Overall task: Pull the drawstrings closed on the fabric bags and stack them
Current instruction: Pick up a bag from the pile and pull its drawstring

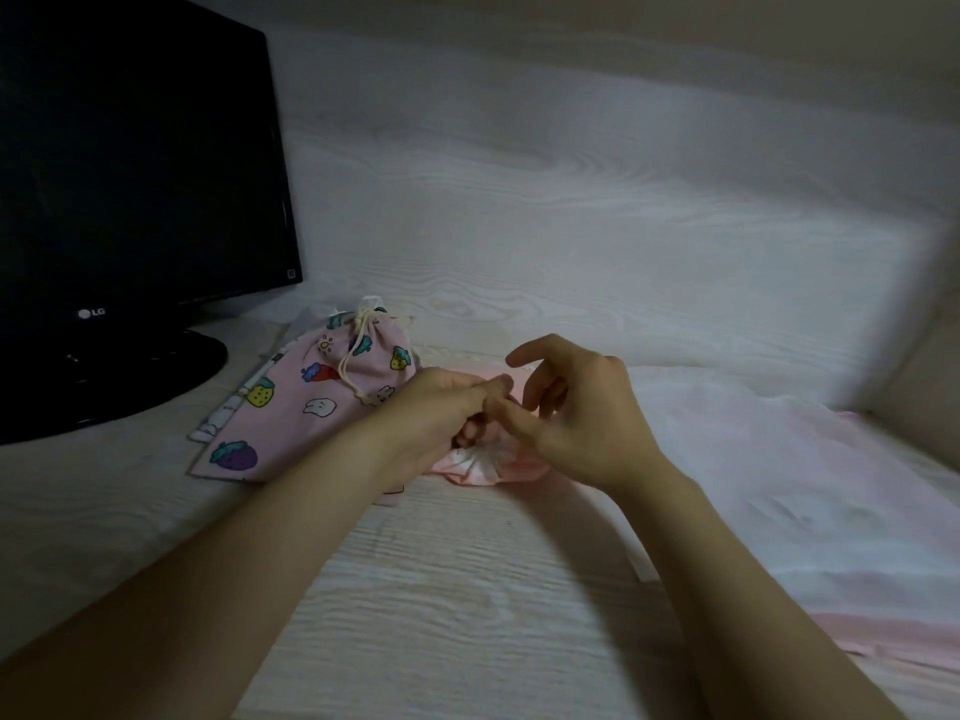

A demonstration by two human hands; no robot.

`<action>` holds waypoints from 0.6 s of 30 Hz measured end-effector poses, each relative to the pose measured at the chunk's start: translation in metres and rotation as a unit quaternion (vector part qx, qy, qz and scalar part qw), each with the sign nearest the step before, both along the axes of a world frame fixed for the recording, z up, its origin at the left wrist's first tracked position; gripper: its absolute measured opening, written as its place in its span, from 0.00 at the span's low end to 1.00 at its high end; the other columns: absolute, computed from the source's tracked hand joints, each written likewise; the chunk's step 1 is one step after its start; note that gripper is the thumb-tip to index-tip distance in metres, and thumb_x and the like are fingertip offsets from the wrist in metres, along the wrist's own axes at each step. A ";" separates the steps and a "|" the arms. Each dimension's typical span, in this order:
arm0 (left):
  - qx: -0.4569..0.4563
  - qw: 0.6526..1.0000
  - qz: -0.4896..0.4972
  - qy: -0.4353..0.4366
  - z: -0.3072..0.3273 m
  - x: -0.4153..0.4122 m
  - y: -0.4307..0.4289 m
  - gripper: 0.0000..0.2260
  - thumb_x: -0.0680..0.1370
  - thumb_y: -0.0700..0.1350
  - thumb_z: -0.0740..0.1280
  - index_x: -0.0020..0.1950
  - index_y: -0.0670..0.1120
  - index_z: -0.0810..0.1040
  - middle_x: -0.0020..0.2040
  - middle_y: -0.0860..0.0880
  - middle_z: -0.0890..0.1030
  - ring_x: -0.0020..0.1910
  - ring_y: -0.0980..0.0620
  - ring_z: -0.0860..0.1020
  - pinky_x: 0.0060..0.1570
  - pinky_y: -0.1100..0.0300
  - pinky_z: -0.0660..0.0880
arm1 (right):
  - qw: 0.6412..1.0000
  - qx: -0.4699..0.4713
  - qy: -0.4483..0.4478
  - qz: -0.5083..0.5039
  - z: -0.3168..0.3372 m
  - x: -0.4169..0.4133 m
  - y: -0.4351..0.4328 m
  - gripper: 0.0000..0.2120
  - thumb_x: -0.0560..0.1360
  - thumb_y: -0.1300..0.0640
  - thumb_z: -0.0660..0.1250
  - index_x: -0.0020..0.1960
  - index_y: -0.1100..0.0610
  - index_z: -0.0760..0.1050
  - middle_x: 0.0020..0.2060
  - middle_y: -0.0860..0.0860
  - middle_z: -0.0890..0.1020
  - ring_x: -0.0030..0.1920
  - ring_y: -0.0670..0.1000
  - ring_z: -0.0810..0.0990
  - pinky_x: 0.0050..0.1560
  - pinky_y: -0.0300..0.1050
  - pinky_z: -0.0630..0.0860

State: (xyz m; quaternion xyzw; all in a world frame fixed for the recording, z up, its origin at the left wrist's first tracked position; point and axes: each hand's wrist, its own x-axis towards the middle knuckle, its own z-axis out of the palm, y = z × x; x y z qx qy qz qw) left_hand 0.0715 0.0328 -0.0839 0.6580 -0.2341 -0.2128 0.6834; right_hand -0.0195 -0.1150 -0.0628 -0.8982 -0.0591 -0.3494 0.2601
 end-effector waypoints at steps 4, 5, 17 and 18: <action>-0.013 1.000 0.015 0.014 0.001 0.006 0.002 0.12 0.82 0.46 0.72 0.46 0.38 0.85 0.32 0.45 0.76 0.30 0.54 0.70 0.31 0.62 0.66 | 1.000 -0.024 0.018 -0.004 -0.001 0.003 -0.005 0.23 0.66 0.41 0.83 0.56 0.47 0.82 0.33 0.43 0.82 0.36 0.43 0.81 0.40 0.42 0.78; -0.009 1.000 0.014 0.010 0.001 0.006 0.002 0.12 0.82 0.47 0.72 0.45 0.39 0.86 0.32 0.45 0.77 0.30 0.54 0.70 0.31 0.62 0.66 | 1.000 -0.022 0.011 -0.016 -0.002 0.004 -0.004 0.24 0.65 0.41 0.83 0.57 0.47 0.82 0.33 0.43 0.82 0.36 0.43 0.81 0.40 0.42 0.79; -0.016 1.000 0.004 0.006 0.006 0.007 0.003 0.08 0.75 0.40 0.65 0.44 0.34 0.80 0.40 0.39 0.76 0.33 0.50 0.72 0.35 0.55 0.66 | 0.996 -0.074 0.025 -0.047 -0.012 0.015 -0.008 0.11 0.74 0.46 0.77 0.55 0.47 0.86 0.35 0.46 0.85 0.37 0.46 0.83 0.42 0.47 0.80; -0.013 1.000 -0.002 0.007 0.007 0.006 0.003 0.10 0.72 0.41 0.65 0.45 0.34 0.79 0.41 0.38 0.77 0.33 0.50 0.73 0.35 0.56 0.66 | 0.994 -0.096 0.021 -0.042 -0.013 0.016 -0.008 0.09 0.75 0.48 0.75 0.54 0.47 0.87 0.35 0.47 0.85 0.37 0.48 0.82 0.41 0.48 0.79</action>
